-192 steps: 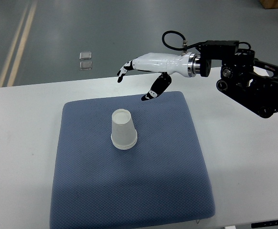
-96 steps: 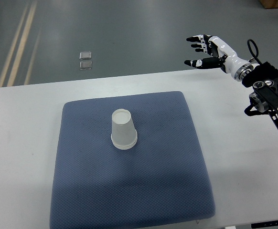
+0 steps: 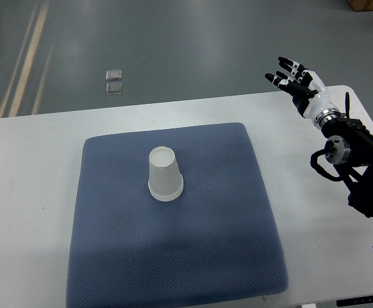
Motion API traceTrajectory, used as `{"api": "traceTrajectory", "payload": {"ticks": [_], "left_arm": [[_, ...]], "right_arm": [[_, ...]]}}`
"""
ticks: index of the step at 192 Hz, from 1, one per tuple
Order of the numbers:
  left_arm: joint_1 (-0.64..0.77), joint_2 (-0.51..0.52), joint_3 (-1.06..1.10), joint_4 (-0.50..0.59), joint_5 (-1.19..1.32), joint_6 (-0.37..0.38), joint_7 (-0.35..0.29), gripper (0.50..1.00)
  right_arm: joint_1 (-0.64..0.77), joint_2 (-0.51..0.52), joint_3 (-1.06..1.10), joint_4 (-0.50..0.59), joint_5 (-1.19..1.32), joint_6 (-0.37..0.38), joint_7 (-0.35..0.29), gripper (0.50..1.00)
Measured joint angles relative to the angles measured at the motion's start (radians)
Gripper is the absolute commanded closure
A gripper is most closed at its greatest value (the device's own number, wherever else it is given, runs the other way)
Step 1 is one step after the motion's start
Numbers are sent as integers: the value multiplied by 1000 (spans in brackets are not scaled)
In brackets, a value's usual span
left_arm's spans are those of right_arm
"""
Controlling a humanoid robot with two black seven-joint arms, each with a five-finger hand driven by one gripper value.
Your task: Stack paper cups
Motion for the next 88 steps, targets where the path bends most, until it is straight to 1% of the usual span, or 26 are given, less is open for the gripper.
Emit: {"api": "traceTrajectory", "payload": {"ticks": [62,88], "left_arm": [[0,0,0,0,0,0,0,500],[0,0,0,0,0,0,0,500]], "right_arm": [[-19,61,-5,12,21,5,1,576],[-26,71,-21,12,14,8,1,576]]}}
